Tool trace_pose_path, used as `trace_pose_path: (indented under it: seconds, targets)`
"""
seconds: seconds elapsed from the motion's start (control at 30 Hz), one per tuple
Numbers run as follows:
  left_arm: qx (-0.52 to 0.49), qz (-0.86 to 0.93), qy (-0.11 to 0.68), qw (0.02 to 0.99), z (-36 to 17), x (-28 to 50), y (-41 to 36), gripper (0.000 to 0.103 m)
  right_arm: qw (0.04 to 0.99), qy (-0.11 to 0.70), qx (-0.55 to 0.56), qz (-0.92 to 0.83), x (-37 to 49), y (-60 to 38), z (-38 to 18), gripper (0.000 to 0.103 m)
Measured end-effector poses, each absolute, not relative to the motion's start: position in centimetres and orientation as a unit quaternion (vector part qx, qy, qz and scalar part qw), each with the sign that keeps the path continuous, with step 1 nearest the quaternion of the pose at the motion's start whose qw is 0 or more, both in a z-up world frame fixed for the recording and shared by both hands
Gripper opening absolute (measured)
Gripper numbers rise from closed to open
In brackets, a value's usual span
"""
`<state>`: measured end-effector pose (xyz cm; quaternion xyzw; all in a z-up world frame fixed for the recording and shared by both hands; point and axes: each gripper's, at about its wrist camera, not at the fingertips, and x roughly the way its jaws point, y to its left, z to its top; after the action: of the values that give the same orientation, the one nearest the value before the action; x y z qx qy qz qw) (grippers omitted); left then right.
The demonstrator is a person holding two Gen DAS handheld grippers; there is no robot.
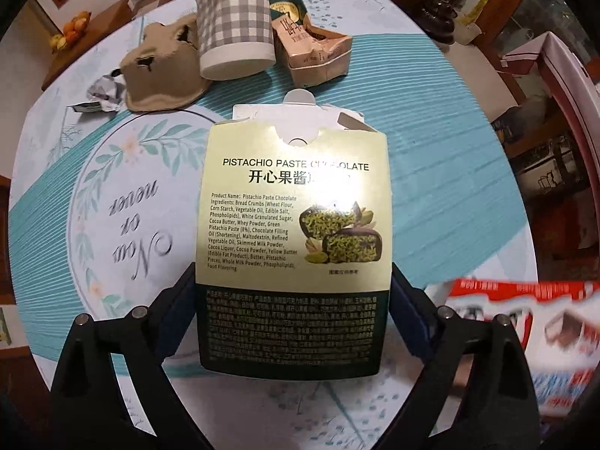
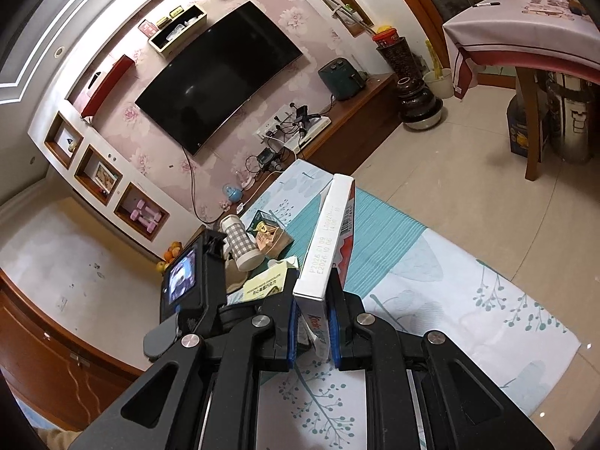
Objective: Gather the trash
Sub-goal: 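Carry the pistachio box and Kinder box down over the trash bin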
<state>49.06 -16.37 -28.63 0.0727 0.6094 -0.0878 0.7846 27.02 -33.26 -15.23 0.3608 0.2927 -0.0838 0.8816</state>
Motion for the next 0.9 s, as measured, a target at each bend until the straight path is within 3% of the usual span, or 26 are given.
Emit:
trace_pose_path:
  seconds: [0.57,0.9]
  targets:
    - [0.025,-0.161,0.585,0.795,-20.1,28.7,-11.9,0.090,0.894,0.296,0.337,-0.005,14.0,-35.0,-11.2,0.013]
    - [0.059,-0.166,0.577,0.798,-20.9,14.4,-11.1,0.090,0.891,0.352,0.280,0.062,2.2,-34.2,-10.2,0.013]
